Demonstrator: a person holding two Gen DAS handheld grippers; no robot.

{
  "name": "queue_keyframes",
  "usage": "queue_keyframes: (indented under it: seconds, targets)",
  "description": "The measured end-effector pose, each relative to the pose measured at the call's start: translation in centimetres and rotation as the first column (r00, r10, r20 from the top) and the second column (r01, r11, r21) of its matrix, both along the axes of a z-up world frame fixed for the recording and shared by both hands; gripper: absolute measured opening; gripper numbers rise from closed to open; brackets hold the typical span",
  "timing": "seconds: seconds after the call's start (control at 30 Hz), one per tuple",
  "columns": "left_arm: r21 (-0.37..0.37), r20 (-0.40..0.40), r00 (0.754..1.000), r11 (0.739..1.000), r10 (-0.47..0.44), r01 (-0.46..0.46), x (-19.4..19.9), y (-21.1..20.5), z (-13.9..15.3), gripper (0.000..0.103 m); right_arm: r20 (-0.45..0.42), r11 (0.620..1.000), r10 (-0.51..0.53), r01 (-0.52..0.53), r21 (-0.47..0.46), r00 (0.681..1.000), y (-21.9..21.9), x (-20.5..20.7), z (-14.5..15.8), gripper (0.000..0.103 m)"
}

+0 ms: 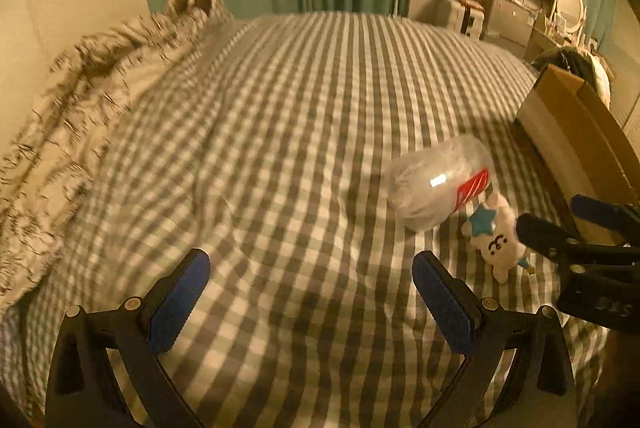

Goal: Organize objects
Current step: 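Grasp the white plush toy with the right tool, then grasp the clear floss-pick container with the left tool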

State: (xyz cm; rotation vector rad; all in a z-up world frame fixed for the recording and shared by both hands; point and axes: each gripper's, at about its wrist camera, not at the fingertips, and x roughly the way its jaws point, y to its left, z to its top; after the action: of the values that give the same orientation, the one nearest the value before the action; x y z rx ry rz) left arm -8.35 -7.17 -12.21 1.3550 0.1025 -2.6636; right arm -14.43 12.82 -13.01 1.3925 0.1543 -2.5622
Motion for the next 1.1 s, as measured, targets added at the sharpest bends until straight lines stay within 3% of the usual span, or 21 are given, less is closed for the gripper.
queue_keyframes:
  seconds: [0.13,0.23,0.3,0.37,0.53,0.7,0.87,1.1]
  targets:
    - [0.014,0.041,0.999,1.0,-0.015,0.015,-0.8,0.5,-1.3,0.103,0.074,0.999,0.011,-0.008,-0.034,0.997,-0.3,-1.7,-2.2,0.086]
    - [0.015,0.071,0.997,0.999,-0.034,0.033,-1.4,0.9,-2.1,0.103,0.15,0.999,0.052,-0.049,-0.022,0.987,-1.1,-2.8,-4.0,0.067]
    - [0.019,0.084,0.996,0.999,-0.044,0.042,-1.7,1.1,-2.5,0.103,0.189,0.998,0.066,-0.067,-0.004,0.98,-1.5,-3.3,-4.9,0.045]
    - [0.028,0.093,0.994,0.998,-0.057,0.055,-2.0,1.4,-2.7,0.103,0.183,0.998,0.065,-0.065,-0.003,0.981,-1.4,-3.1,-4.6,0.044]
    - [0.051,0.09,0.991,0.994,-0.098,0.094,-2.9,2.1,-2.5,0.103,0.066,1.0,-0.017,0.016,0.014,0.998,0.7,-2.0,-1.6,0.043]
    - [0.071,0.03,0.981,0.979,-0.191,0.189,-4.8,3.7,-1.7,0.103,0.06,0.998,-0.065,0.065,0.001,0.996,2.4,-2.1,-1.4,0.043]
    - [0.004,0.0,0.95,0.95,-0.311,0.311,-7.2,4.7,-1.5,0.103,0.066,0.997,-0.081,0.081,-0.001,0.995,3.3,-2.5,-1.5,0.043]
    - [-0.04,0.007,0.878,0.877,-0.479,0.479,-9.3,5.9,-2.9,0.103,0.097,0.994,-0.104,0.106,-0.009,0.99,3.7,-3.3,-2.5,0.043]
